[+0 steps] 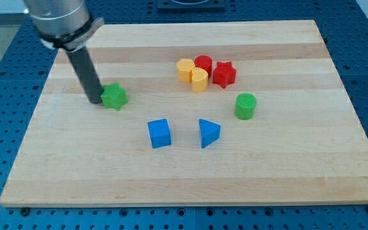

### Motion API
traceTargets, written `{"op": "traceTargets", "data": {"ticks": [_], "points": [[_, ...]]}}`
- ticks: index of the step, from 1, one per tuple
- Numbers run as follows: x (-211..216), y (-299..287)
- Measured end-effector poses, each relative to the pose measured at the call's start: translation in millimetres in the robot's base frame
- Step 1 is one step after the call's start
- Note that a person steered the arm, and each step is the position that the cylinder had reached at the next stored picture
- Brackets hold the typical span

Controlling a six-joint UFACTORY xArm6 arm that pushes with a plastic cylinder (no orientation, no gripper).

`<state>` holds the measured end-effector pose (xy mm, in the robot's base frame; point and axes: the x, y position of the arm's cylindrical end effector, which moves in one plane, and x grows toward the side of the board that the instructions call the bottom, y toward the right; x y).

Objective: Push the green star a bit up

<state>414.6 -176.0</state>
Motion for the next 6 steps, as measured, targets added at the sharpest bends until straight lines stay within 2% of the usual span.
{"op": "traceTargets", "data": {"ticks": [1, 3, 4, 6], "points": [[-2.4, 12.9], [36.7, 0.1], [36.7, 13.6], [7.4, 29.8]]}}
